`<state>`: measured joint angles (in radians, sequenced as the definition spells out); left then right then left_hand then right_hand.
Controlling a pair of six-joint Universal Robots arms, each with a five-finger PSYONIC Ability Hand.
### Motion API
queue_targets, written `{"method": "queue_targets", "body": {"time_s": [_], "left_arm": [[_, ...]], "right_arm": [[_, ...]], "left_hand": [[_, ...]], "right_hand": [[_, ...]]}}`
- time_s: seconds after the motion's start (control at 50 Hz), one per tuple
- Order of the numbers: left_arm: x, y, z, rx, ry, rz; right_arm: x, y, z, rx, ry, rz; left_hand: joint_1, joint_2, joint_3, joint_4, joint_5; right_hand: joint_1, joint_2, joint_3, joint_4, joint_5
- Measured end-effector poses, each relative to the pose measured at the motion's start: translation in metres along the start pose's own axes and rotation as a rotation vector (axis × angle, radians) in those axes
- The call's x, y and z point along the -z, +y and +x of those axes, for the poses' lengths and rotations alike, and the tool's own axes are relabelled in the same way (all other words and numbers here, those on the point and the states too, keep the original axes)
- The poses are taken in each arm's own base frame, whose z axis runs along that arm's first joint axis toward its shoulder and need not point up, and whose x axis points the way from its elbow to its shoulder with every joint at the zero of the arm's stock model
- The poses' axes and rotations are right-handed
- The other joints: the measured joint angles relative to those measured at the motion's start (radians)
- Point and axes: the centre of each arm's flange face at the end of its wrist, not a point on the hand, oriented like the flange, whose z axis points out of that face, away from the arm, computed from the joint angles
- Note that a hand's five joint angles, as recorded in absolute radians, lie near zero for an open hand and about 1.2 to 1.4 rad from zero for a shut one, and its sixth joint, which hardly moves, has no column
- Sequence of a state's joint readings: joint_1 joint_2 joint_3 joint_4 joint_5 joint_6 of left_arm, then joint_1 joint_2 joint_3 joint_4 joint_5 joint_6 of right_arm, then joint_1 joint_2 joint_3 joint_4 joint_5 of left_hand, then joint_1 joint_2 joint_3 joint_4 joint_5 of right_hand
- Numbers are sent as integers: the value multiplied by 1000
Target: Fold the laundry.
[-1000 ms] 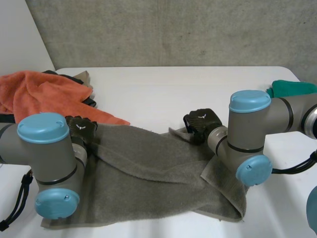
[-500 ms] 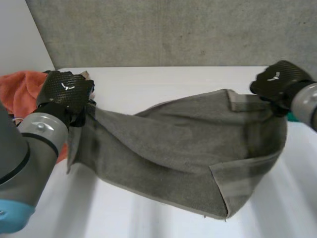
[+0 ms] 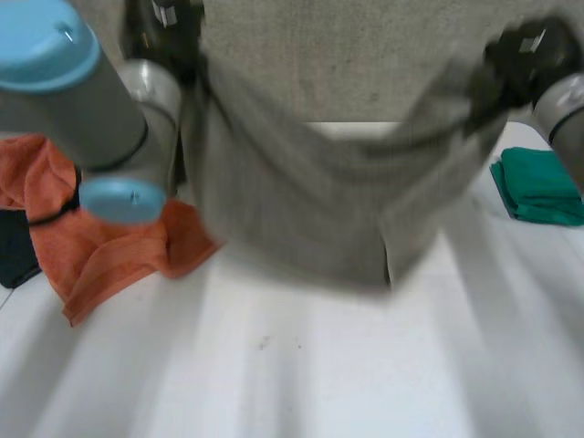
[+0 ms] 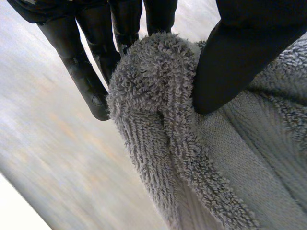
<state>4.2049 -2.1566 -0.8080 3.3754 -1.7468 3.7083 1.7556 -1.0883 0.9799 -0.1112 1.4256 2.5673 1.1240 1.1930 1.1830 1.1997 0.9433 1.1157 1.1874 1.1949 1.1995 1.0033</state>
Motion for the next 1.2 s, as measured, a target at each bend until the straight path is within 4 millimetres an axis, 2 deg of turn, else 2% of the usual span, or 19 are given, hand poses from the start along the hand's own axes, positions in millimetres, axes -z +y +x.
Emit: {"method": "queue_targets", "body": {"time_s": [0.1,0.22,0.28,0.32,0.36,0.4,0.52,0.54,0.62,0.68,0.7,0.72,0.74,0.78,0.84,0.88,0.98,1.06,1.2], "left_arm": [[-14,-33,-12,5,-97,162],[4,-17,2,-4,-55,122],[25,6,15,-15,6,45],[50,32,29,-26,72,-39],[64,45,37,-30,104,-77],[90,67,52,-41,167,-149],[149,110,80,-80,302,-305],[165,119,85,-92,338,-346],[197,123,86,-113,400,-404],[208,111,80,-112,411,-396],[209,104,76,-108,408,-384],[210,102,74,-106,405,-379],[209,92,68,-98,393,-358],[207,81,60,-89,373,-331],[204,73,54,-83,359,-314],[193,58,40,-72,321,-284],[167,48,23,-21,296,-295],[144,55,17,89,303,-370],[117,100,26,284,323,-598]], "right_arm": [[-5,-36,25,-60,128,210],[4,-36,20,-100,107,243],[12,-20,6,-116,46,192],[22,0,-11,-132,-29,118],[26,8,-17,-138,-56,89],[39,42,-40,-164,-147,-35],[61,105,-71,-205,-269,-282],[67,119,-75,-209,-294,-342],[77,142,-76,-196,-334,-451],[82,150,-72,-166,-348,-490],[83,152,-70,-154,-350,-497],[83,152,-69,-150,-351,-499],[84,154,-68,-136,-353,-504],[85,154,-66,-123,-355,-506],[86,155,-66,-118,-357,-507],[89,155,-68,-115,-366,-508],[94,153,-72,-126,-390,-504],[98,151,-74,-134,-405,-502],[100,150,-75,-139,-416,-500]], "left_hand": [[0,0,0,1,0],[0,0,0,1,0],[0,0,0,1,0],[0,0,0,2,0],[0,0,0,2,0],[0,0,0,2,0],[0,0,0,2,0],[0,0,0,2,0],[0,1,0,2,0],[-281,-307,-295,-311,-235],[-418,-441,-426,-447,-368],[-418,-441,-426,-447,-368],[-578,-612,-598,-621,-543],[-644,-690,-676,-702,-624],[-659,-735,-722,-753,-673],[-659,-739,-726,-759,-680],[-659,-741,-726,-763,-684],[-659,-741,-726,-763,-684],[-654,-723,-711,-732,-647]], "right_hand": [[0,0,0,0,0],[0,0,0,0,3],[0,0,0,0,3],[0,0,0,0,3],[0,0,0,0,3],[0,0,0,0,4],[0,0,0,0,4],[0,0,0,0,4],[0,0,0,0,4],[0,0,0,0,4],[0,0,0,0,4],[0,0,0,0,4],[0,0,0,0,4],[0,0,0,0,4],[0,0,0,0,4],[0,0,0,0,4],[0,0,0,0,4],[0,0,0,0,4],[0,0,0,0,4]]}}
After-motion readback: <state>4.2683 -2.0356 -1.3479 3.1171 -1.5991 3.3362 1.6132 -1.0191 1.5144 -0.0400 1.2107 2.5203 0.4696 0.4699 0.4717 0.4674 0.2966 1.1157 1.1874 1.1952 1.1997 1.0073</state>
